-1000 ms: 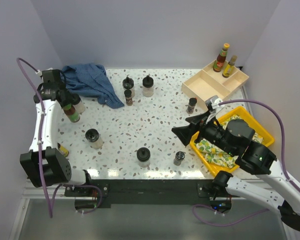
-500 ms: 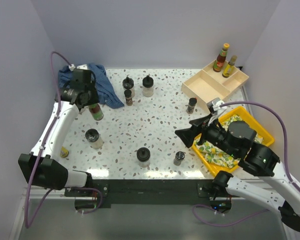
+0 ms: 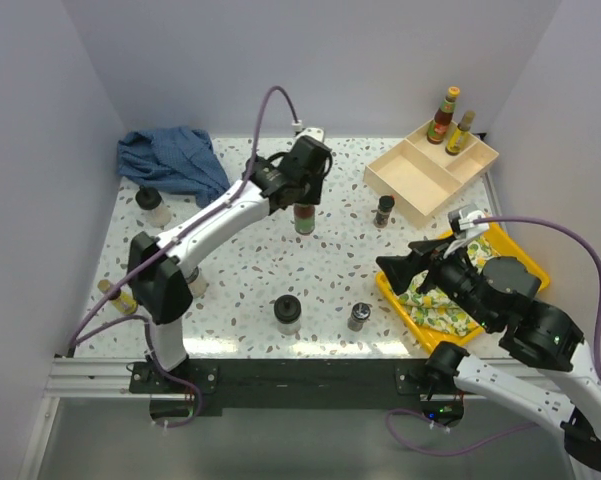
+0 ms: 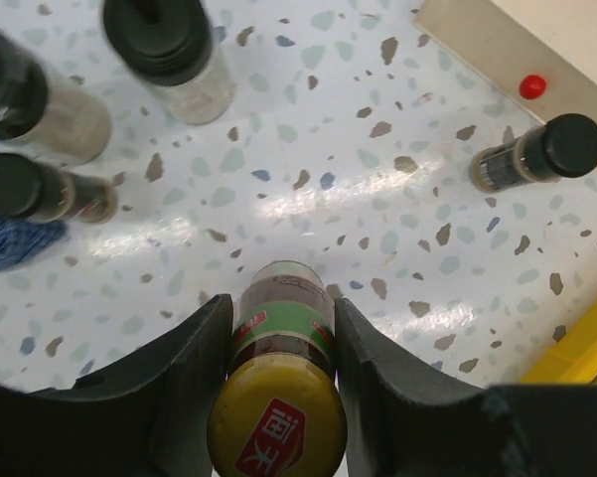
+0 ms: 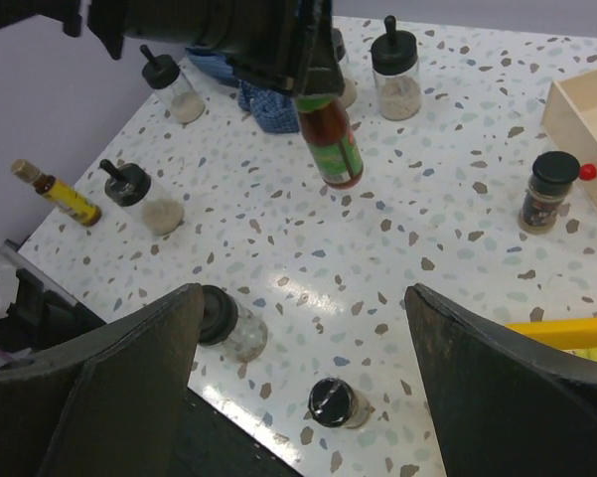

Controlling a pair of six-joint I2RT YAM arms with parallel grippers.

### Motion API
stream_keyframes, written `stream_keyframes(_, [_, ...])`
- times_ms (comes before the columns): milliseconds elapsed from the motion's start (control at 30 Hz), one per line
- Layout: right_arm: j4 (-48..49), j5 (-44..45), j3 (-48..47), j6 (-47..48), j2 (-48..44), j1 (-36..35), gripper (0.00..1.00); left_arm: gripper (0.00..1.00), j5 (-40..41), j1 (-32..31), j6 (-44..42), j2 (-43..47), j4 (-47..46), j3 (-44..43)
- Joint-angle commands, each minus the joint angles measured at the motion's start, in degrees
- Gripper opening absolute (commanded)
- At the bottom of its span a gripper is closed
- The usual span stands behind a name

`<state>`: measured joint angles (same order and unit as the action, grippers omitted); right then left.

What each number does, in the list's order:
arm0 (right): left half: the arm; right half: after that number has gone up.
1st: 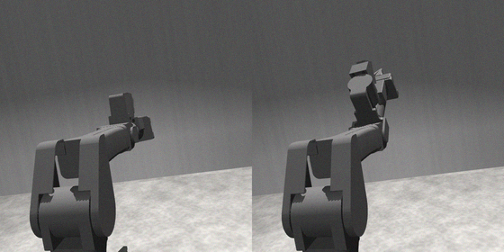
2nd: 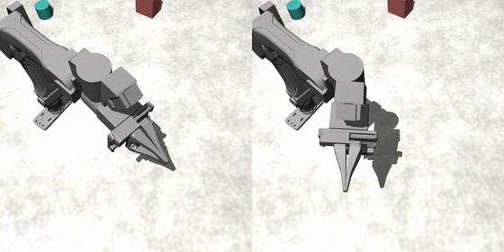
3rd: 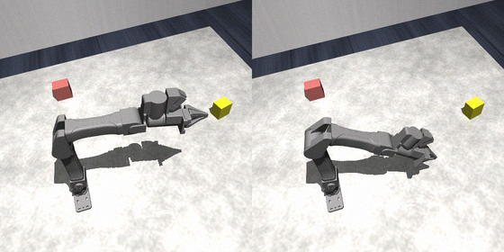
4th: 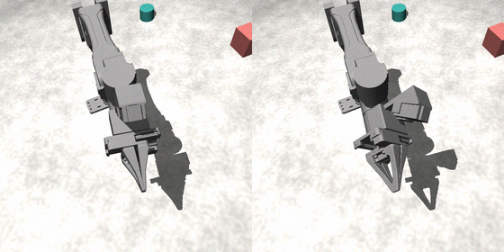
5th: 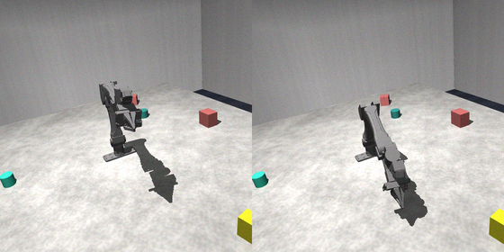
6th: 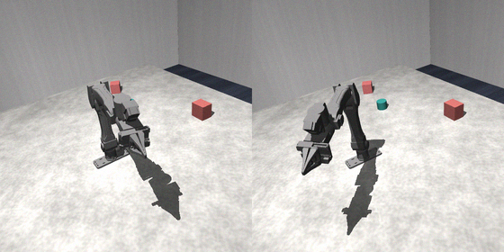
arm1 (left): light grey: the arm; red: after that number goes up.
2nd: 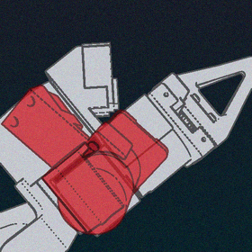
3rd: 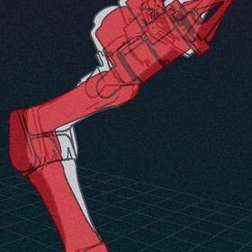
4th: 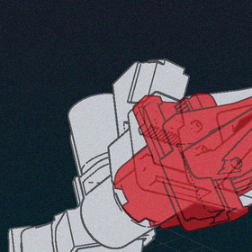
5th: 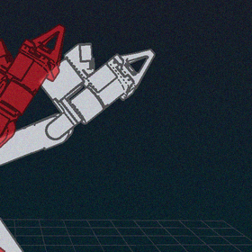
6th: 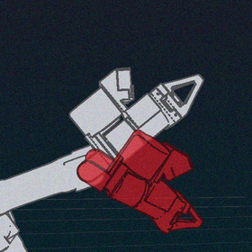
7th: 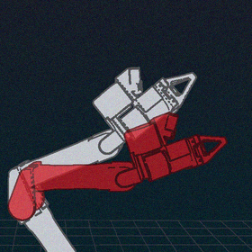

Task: Organize the condiment bottles
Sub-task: Place the bottle at the center of the board.

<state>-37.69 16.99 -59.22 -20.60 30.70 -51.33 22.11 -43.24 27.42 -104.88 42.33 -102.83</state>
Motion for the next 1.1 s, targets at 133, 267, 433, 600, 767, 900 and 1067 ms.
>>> stream_keyframes(133, [-3.4, 4.7, -2.7, -0.3, -3.1, 0.0, 0.87, 0.0, 2.4, -5.3, -1.4, -11.9, -10.1, -13.3])
stream_keyframes(267, [-4.0, 5.3, -2.0, -0.8, -4.2, 0.0, 0.86, 0.0, 1.2, -5.4, -1.4, -12.7, -13.4, -9.8])
stream_keyframes(433, [-4.1, 5.8, -1.9, -0.8, -4.3, 0.0, 0.86, 0.39, -0.5, -5.4, -1.4, -13.8, -12.8, -9.6])
stream_keyframes(600, [-4.1, 5.2, -2.3, -0.6, -3.1, 0.0, 0.87, 0.72, -1.5, -5.4, -1.2, -12.1, -12.3, -10.2])
stream_keyframes(767, [-3.0, 4.2, -3.0, -1.6, -0.9, 0.0, 0.87, 0.85, -1.5, -5.4, -1.5, -8.8, -10.0, -11.7])
stream_keyframes(900, [-0.7, 4.4, -4.0, -1.6, 4.6, 0.0, 0.86, 1.0, 2.1, -4.9, -0.1, -3.8, -3.1, -12.6])
stream_keyframes(1067, [5.2, 5.2, -6.8, -0.1, 14.3, 0.0, 0.86, 1.0, 1.5, -0.3, 0.1, 11.9, -2.9, 2.3])
